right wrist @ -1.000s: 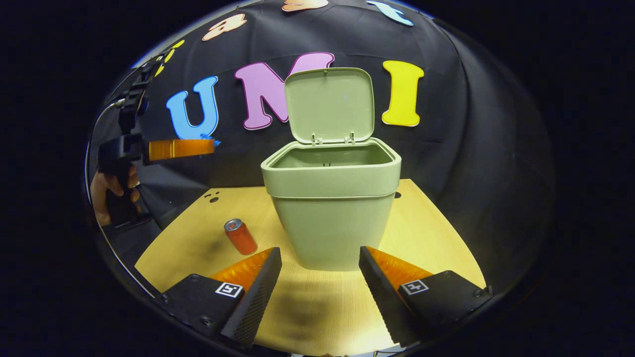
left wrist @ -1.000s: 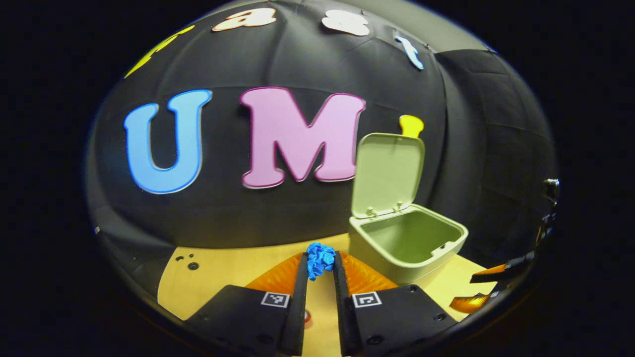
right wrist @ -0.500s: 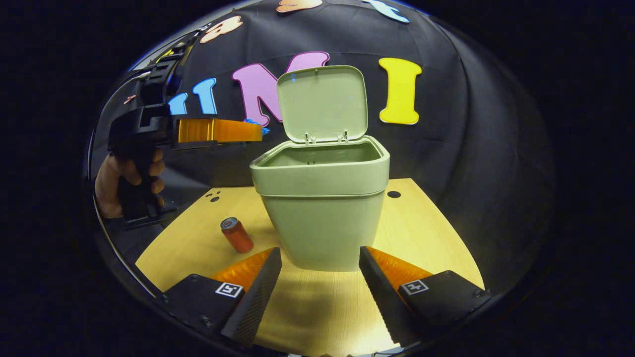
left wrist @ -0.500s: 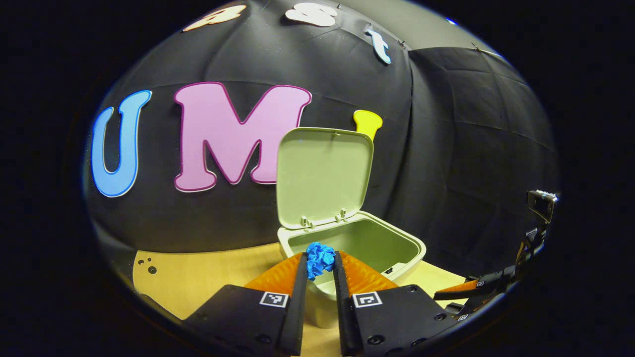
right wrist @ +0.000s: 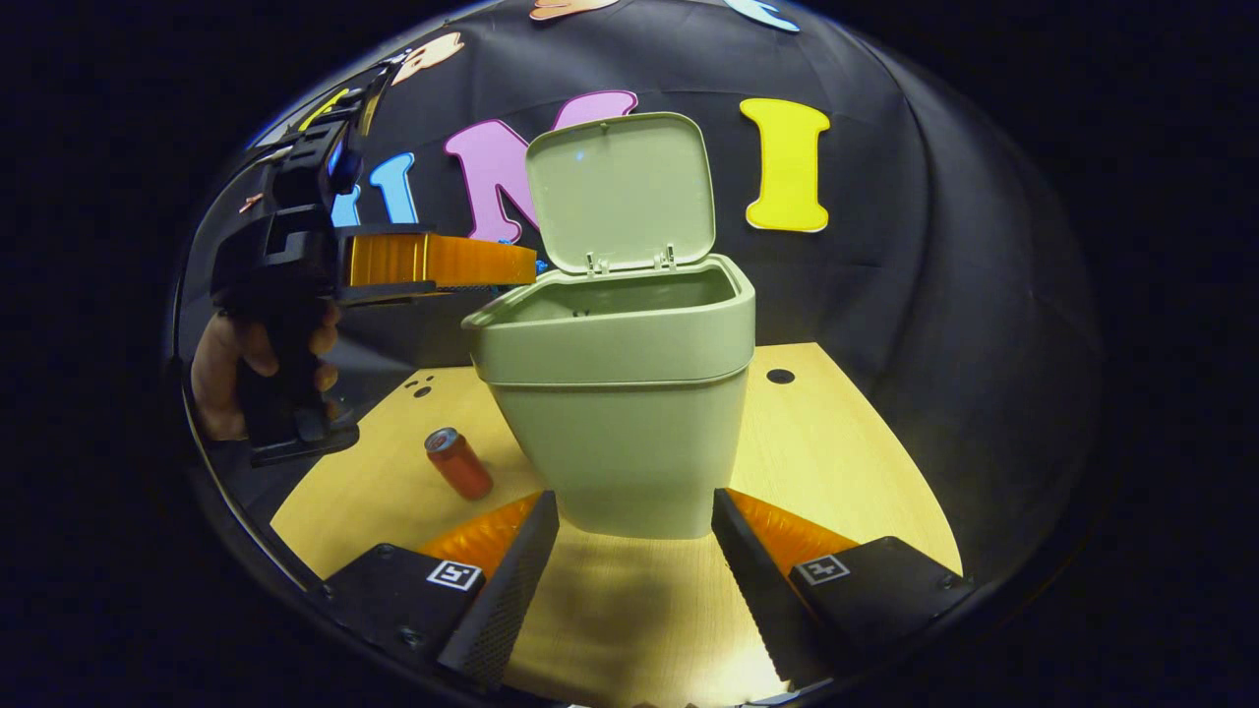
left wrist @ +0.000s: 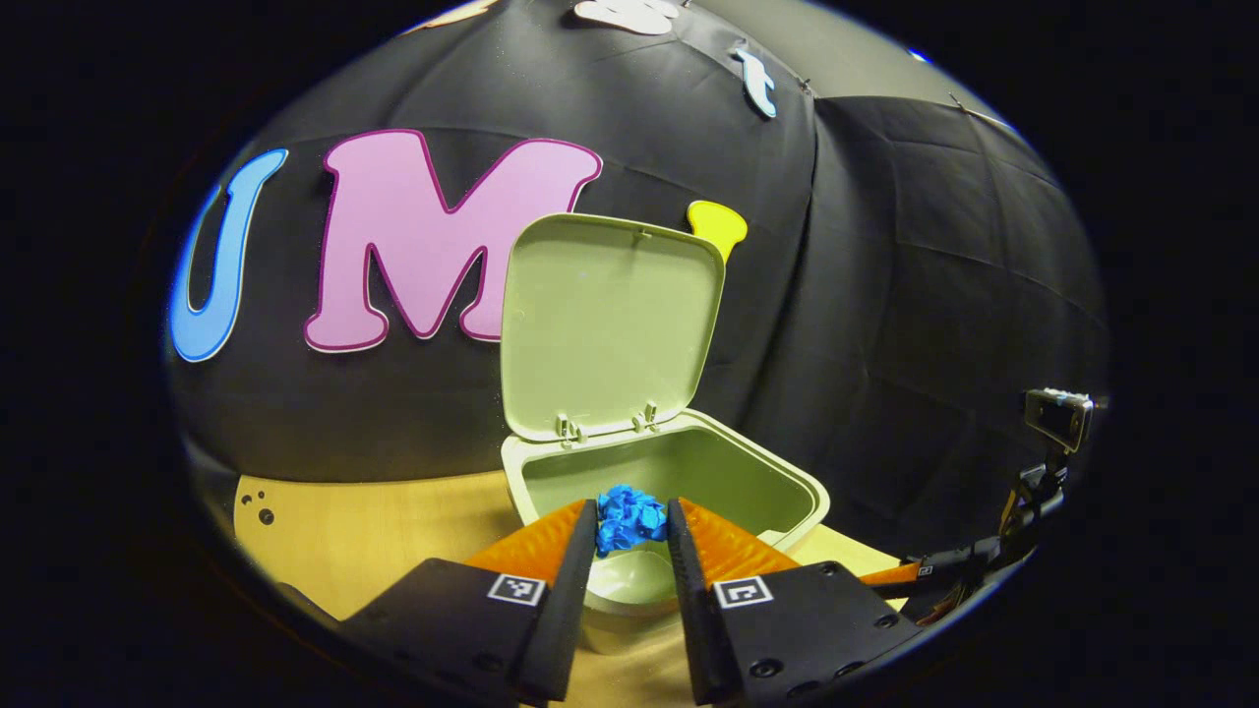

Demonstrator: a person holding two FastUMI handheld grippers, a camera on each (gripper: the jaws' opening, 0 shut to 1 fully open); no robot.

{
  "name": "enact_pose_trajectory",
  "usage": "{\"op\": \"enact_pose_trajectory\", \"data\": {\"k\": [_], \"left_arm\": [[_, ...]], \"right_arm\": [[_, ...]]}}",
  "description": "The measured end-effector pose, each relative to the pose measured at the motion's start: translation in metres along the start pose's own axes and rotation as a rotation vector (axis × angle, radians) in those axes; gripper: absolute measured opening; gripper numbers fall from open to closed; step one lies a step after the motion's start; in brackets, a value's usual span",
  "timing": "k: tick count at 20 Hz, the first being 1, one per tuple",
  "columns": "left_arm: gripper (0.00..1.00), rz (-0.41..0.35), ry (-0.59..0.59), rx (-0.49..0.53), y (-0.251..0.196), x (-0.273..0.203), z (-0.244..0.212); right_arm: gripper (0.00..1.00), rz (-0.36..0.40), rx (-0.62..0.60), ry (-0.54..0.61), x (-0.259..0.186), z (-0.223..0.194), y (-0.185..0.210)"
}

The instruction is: Press the lid of the desktop garbage bin to open it, pick up the crumpled paper on the desktop and throw it into the bin, then pick up the pop can on the desktop and drop it into the bin, and finally close the garbage bin lid.

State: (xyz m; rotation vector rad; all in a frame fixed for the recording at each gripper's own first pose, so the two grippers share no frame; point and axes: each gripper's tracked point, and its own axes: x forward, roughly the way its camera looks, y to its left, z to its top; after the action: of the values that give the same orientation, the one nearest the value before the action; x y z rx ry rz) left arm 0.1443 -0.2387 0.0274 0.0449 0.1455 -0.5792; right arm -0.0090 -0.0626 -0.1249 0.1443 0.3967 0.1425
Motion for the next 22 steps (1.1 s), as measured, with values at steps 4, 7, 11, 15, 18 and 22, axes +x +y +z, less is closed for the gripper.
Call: {"op": "enact_pose_trajectory", "data": {"k": [4, 7, 11, 15, 18, 22], "left_arm": [[0.76, 0.023, 0.007, -0.021, 0.000, 0.004, -0.005], [0.94, 0.057, -0.039, -0.026, 0.009, -0.004, 0.006], [0.96, 0.115, -0.086, -0.043, 0.033, -0.026, 0.011], [0.96, 0.220, -0.108, -0.051, 0.076, -0.064, 0.003], [0.96, 0.301, -0.094, -0.065, 0.110, -0.099, -0.017], [0.96, 0.396, -0.059, -0.097, 0.152, -0.144, -0.049]], "right_arm": [[0.99, 0.026, -0.004, 0.024, 0.014, -0.003, -0.003], [0.99, 0.039, -0.006, 0.031, 0.018, -0.006, -0.003], [0.99, 0.052, -0.003, 0.053, 0.023, -0.014, 0.011], [0.99, 0.063, -0.016, 0.076, 0.024, -0.022, 0.032], [0.99, 0.072, -0.038, 0.092, 0.025, -0.027, 0.050], [0.99, 0.088, -0.068, 0.104, 0.028, -0.032, 0.075]]}}
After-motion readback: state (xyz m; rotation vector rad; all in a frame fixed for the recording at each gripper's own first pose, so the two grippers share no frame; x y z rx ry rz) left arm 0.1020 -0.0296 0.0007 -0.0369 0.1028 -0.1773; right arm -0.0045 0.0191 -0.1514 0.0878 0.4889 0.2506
